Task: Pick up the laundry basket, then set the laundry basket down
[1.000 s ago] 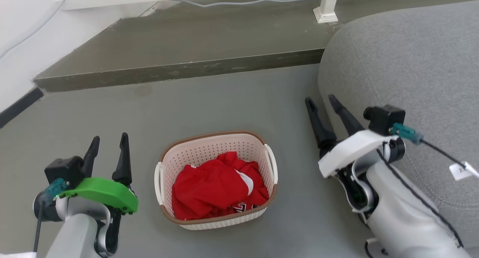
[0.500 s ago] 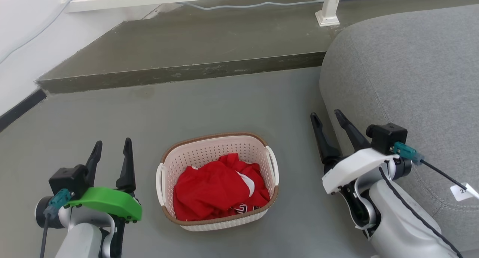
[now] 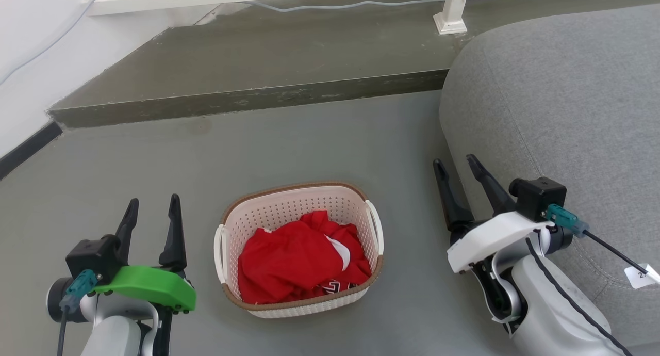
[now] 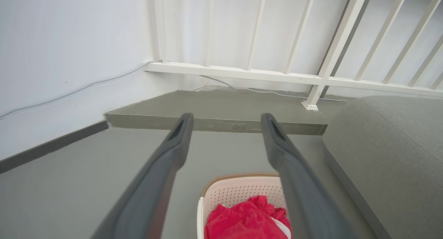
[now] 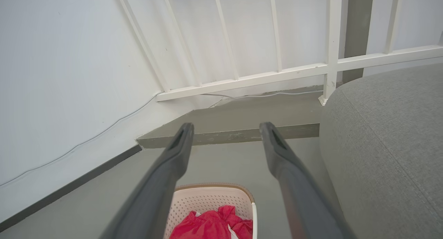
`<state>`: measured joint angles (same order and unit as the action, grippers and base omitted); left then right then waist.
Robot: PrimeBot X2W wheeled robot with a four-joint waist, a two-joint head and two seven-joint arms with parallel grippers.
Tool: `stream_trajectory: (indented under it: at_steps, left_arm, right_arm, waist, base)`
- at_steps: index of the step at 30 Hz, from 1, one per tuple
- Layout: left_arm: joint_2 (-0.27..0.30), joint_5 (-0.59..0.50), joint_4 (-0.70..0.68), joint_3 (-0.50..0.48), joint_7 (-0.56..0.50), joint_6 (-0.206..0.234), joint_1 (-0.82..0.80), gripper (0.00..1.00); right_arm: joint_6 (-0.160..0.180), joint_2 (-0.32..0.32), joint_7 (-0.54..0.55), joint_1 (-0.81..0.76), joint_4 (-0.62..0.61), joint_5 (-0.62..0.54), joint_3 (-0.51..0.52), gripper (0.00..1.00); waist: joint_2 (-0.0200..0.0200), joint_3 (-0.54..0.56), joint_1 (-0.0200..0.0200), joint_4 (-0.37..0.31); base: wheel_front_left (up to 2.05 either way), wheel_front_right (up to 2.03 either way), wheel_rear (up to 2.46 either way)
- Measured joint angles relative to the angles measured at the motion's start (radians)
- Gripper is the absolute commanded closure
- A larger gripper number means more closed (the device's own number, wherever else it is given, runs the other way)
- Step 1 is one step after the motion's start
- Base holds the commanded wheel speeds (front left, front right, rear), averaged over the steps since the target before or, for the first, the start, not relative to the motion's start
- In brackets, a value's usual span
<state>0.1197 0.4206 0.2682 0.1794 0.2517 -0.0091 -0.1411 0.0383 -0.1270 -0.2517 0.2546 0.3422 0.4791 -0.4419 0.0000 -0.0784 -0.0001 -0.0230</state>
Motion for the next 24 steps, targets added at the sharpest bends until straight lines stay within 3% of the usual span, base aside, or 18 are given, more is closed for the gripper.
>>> stream_trajectory:
  at_steps: [24]
  left_arm:
    - [-0.032, -0.035, -0.02, -0.04, 0.0, -0.027, 0.04, 0.0]
  right_arm:
    - [-0.021, 0.025, 0.0, -0.042, -0.007, -0.051, 0.045, 0.0]
  waist:
    - [0.0, 0.011, 0.0, -0.002]
  base:
    - [0.0, 0.0, 0.0]
